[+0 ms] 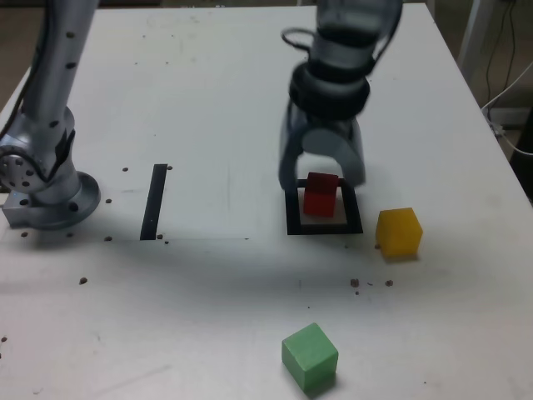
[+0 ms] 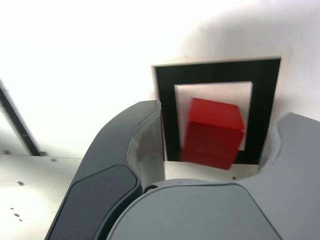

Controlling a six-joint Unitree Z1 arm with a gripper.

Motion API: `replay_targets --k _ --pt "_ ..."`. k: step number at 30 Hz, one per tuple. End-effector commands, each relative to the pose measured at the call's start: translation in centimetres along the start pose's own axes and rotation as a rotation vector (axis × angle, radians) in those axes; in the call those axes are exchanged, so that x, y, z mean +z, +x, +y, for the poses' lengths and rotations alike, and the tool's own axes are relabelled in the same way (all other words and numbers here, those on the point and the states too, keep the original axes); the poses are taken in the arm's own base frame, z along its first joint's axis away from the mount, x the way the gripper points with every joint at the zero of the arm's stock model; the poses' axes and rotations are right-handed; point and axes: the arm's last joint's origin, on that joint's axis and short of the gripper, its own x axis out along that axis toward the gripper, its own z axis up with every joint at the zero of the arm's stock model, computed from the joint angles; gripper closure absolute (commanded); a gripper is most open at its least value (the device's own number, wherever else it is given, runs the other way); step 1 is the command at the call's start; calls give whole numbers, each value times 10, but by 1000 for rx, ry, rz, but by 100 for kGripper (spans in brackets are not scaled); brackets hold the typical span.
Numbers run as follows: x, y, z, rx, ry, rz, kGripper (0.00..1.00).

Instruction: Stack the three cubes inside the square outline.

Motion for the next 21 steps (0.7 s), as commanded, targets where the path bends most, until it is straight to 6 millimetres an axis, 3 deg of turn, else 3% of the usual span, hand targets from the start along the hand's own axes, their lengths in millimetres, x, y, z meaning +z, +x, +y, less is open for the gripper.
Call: replay_targets --k 1,7,21 --pt "-8 -13 1 32 -13 -7 0" --pt "-7 -38 -9 80 8 -40 0" --pt "53 -52 -66 17 91 -68 1"
